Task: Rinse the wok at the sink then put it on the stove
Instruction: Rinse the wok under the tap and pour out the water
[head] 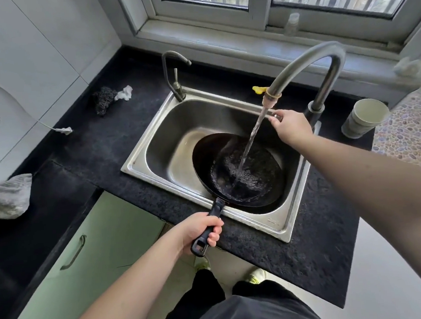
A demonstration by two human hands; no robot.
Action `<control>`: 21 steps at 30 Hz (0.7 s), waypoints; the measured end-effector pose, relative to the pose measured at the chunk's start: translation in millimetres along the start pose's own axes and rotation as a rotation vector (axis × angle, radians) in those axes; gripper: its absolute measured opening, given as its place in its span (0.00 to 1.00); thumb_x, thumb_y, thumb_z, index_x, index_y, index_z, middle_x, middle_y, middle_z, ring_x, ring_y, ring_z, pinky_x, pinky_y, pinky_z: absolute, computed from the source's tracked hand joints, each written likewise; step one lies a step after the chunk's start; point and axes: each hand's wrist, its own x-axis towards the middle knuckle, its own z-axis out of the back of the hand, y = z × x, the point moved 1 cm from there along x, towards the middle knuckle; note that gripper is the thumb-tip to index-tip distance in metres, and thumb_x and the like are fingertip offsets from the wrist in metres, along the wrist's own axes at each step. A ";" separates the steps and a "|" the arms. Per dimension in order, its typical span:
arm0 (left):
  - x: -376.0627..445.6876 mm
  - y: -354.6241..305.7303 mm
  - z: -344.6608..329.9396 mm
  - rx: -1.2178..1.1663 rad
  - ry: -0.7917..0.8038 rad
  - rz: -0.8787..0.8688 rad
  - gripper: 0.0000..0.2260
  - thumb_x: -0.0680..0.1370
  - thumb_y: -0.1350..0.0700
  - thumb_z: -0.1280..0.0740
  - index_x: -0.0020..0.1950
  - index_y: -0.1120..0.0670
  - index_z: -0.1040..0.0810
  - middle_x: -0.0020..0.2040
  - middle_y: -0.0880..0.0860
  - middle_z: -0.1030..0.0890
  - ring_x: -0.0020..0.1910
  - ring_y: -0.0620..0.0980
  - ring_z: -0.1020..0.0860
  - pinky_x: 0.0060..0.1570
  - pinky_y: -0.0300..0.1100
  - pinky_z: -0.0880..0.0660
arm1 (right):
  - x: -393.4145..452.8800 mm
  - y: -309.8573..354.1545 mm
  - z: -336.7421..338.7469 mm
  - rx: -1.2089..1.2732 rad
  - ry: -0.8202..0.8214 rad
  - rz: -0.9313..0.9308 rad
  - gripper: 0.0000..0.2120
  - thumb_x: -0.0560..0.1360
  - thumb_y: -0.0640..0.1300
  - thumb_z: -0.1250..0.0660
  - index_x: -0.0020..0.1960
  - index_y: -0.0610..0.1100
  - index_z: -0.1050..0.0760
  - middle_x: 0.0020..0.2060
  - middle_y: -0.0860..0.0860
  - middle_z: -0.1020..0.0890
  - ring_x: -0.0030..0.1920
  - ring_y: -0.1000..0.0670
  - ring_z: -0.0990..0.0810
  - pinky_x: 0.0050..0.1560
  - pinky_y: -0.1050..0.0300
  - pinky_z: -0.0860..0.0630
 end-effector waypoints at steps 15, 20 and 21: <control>-16.4 -45.5 34.1 0.516 -0.397 0.152 0.10 0.78 0.53 0.33 0.40 0.56 0.29 0.29 0.50 0.31 0.22 0.44 0.33 0.21 0.34 0.34 | -1.7 6.1 -1.7 0.004 0.005 -0.031 0.19 0.80 0.54 0.42 0.67 0.50 0.25 0.59 0.46 0.19 0.61 0.42 0.23 0.56 0.50 0.26; -12.5 -40.7 31.3 0.610 -0.417 0.074 0.08 0.77 0.56 0.32 0.46 0.58 0.29 0.31 0.52 0.30 0.22 0.45 0.32 0.23 0.36 0.32 | -2.8 7.9 -0.3 -0.042 -0.012 -0.042 0.17 0.80 0.52 0.43 0.65 0.50 0.24 0.59 0.46 0.19 0.60 0.42 0.23 0.53 0.52 0.27; -12.2 -39.9 30.7 0.614 -0.420 0.063 0.07 0.78 0.57 0.33 0.46 0.59 0.29 0.31 0.52 0.30 0.22 0.45 0.32 0.22 0.36 0.32 | -3.8 8.7 1.4 -0.070 -0.023 -0.042 0.16 0.80 0.50 0.44 0.64 0.49 0.24 0.58 0.45 0.19 0.60 0.41 0.23 0.51 0.52 0.27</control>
